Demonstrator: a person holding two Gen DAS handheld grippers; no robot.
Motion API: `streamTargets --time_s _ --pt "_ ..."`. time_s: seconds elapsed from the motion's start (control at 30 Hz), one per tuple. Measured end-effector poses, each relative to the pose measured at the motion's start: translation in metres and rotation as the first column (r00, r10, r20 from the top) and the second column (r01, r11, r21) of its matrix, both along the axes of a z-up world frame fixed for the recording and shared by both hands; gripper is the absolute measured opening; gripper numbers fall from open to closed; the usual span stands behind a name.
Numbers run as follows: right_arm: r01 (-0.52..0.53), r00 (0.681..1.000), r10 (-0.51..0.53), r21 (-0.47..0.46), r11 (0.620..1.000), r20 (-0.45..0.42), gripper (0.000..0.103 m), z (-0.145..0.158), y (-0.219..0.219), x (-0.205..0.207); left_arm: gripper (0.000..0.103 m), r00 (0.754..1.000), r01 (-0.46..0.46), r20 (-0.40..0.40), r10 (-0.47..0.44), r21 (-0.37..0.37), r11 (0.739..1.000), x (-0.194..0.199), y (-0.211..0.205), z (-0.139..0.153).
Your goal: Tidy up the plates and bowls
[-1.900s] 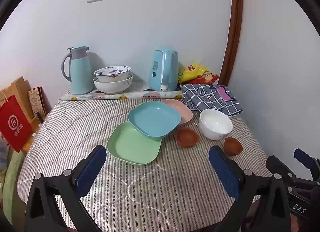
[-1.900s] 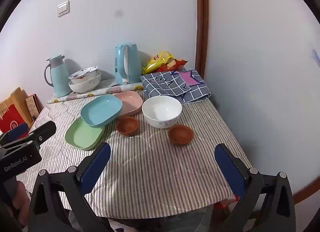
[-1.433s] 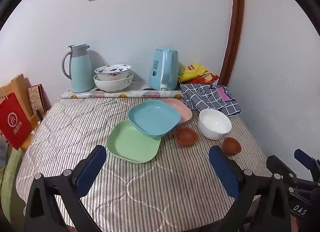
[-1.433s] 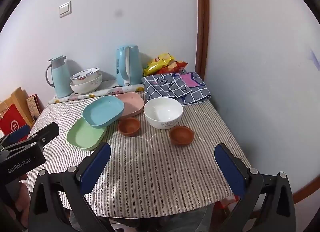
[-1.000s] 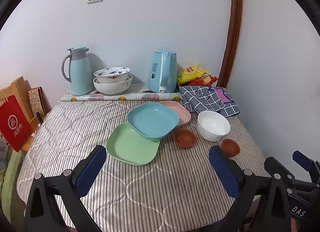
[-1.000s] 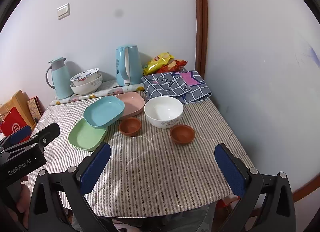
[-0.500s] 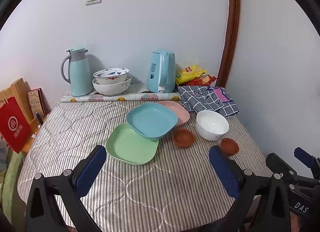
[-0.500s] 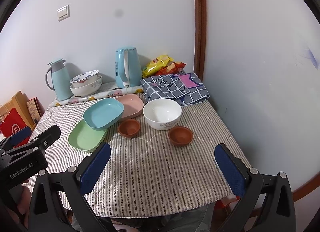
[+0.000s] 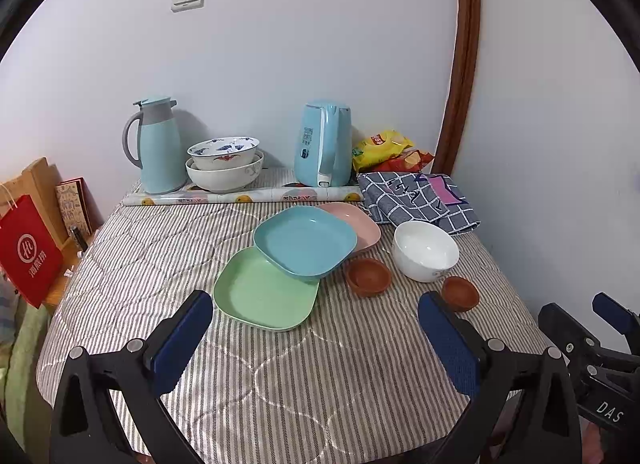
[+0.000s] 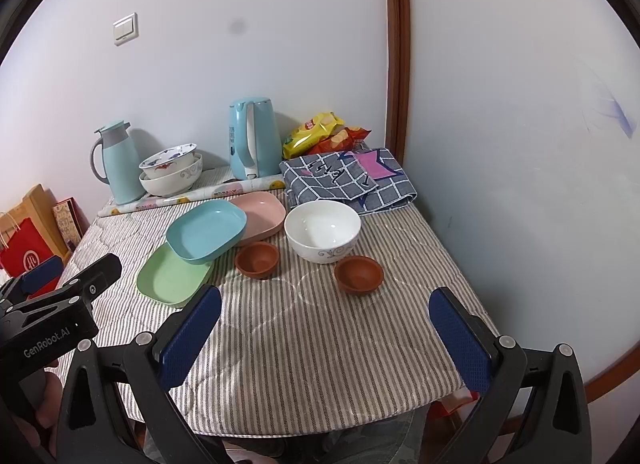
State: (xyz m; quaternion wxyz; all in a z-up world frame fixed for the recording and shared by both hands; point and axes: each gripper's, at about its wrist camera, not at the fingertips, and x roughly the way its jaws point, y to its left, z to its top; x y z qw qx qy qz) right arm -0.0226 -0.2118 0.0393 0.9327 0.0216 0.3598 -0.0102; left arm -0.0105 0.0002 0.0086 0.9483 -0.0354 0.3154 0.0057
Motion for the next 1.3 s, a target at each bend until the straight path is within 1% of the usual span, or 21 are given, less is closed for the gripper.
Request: streamTargets --time_s 1.3 --pt "-0.007 1.0 0.007 -0.005 1.0 0.003 0.103 0.0037 0.004 -0.0029 0.103 1.0 0.004 0.006 -0.004 -0.002 1.0 -0.0014 0.0006 0.0046"
